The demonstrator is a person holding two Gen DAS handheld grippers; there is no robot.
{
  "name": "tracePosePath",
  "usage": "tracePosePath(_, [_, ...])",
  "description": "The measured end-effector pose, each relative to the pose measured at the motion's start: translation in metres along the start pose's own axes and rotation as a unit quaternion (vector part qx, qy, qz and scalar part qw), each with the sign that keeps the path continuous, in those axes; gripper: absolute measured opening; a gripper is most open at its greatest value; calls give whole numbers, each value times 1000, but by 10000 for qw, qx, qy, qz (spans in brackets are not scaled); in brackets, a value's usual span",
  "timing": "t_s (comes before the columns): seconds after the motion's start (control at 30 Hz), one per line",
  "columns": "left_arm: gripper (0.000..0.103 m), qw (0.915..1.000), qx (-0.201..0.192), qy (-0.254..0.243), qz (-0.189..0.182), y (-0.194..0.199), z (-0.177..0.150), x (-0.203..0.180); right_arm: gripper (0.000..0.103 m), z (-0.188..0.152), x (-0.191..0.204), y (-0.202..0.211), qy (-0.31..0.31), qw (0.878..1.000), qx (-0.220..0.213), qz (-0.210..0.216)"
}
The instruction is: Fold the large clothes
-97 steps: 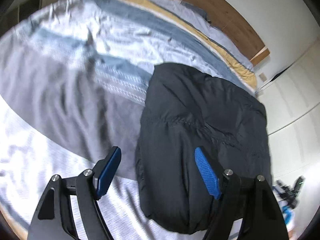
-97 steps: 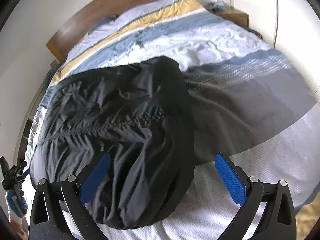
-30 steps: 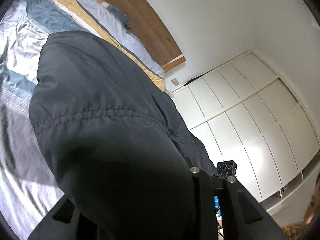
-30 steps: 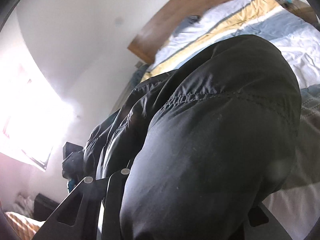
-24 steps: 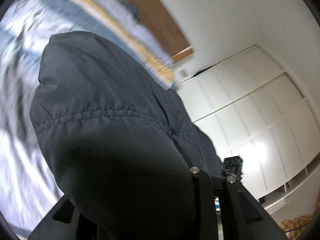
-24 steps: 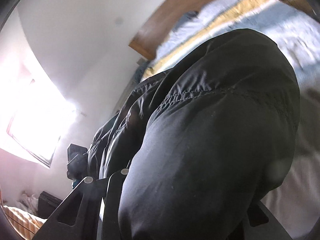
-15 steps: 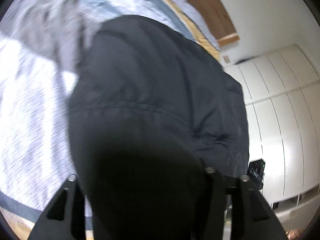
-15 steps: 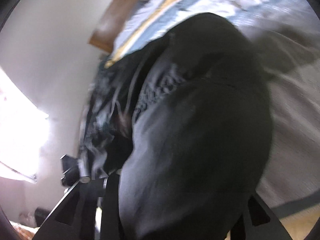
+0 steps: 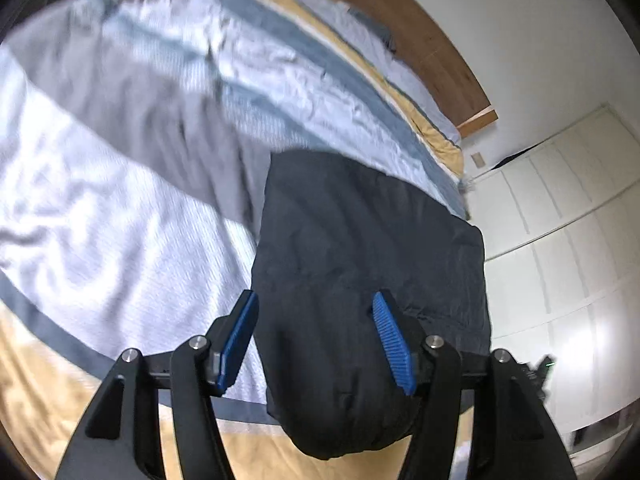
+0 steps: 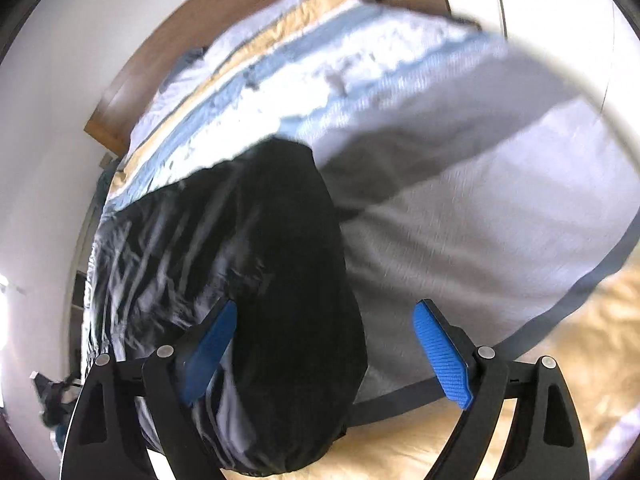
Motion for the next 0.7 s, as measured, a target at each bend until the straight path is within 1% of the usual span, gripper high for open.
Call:
tracePosePath(0.03, [58, 9999, -79, -127, 40, 8, 2, -8, 89, 3, 14, 5, 188, 9998, -100, -29])
tracePosePath(0.07, [58, 9996, -143, -257, 54, 13, 2, -20, 89, 6, 18, 13, 340, 9993, -181, -35])
tracePosePath(0.1, [58, 9990, -191, -393, 54, 15, 1, -34, 89, 7, 37, 15, 541, 9982, -270, -32])
tracePosePath(0.13, [58, 9986, -206, -482, 43, 16, -2, -38, 90, 0, 27, 30, 670, 9973, -308, -12])
tracePosePath(0.2, [58, 9973, -167, -716, -11, 3, -7, -63, 90, -9, 68, 21, 1023, 9941, -368, 55])
tracePosePath(0.27, [58, 9958, -45, -911, -51, -23, -16, -90, 90, -18, 98, 20, 1311, 9905, -402, 105])
tracePosePath(0.3, [58, 9954, 9, -960, -70, -31, -21, -101, 90, -24, 109, 20, 1433, 9887, -414, 127])
tracePosePath(0.43, [58, 9917, 305, -1243, -99, -75, -33, -135, 90, -35, 161, -3, 1916, 9804, -410, 229])
tracePosePath(0.5, [58, 9885, 331, -1475, -40, -91, -32, -151, 90, -36, 181, -15, 2063, 9773, -391, 295])
tracePosePath(0.6, [58, 9877, 303, -1534, 60, -109, -27, -153, 90, -34, 206, -35, 2245, 9730, -335, 409])
tracePosePath(0.67, [58, 9874, 240, -1543, 271, -123, -17, -147, 90, -31, 222, -49, 2354, 9703, -332, 439])
tracePosePath(0.7, [58, 9876, 240, -1522, 306, -129, -13, -144, 91, -29, 228, -57, 2403, 9691, -314, 465])
Point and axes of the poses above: each gripper's, at about its wrist camera, not at the fingertips, and y roughly against the way its jaws point, x to its left, z to its top, the point moved 6 cm from there along -y, roughly the way its jaws point
